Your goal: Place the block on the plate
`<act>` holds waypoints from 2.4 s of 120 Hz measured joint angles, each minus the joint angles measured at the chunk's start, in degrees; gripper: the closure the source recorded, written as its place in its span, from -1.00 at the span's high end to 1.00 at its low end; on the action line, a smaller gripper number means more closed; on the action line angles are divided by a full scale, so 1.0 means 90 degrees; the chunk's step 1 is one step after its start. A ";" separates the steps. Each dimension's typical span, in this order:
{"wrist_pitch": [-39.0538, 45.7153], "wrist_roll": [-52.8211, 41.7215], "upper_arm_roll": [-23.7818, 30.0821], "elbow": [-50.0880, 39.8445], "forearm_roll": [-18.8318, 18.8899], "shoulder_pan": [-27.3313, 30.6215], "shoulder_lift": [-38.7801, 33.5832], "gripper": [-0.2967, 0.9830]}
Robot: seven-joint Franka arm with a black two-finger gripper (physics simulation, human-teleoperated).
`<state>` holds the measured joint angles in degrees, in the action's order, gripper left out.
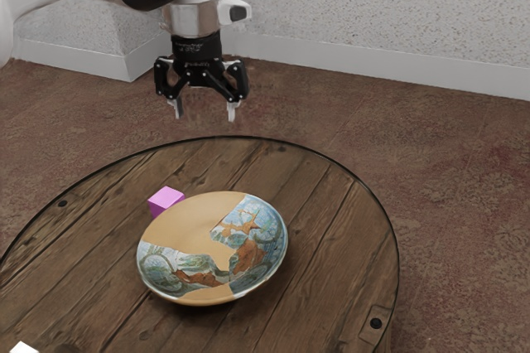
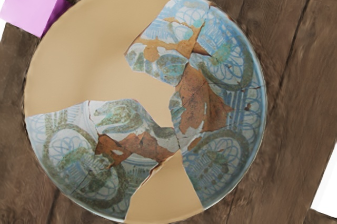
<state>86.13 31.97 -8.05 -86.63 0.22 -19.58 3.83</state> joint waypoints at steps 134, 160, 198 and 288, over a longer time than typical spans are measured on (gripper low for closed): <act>0.1992 0.3770 -0.1711 -0.0161 -0.0956 0.0848 0.2375 0.54; 0.2368 0.4231 -0.1805 -0.0172 -0.1195 0.0828 0.2779 0.54; 0.2733 0.4630 -0.1740 -0.0244 -0.1319 0.0797 0.2800 0.54; 0.3867 0.4967 -0.1761 -0.1703 -0.1439 0.0798 0.2450 0.54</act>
<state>120.93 76.68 -23.89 -101.96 -12.73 -12.40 25.88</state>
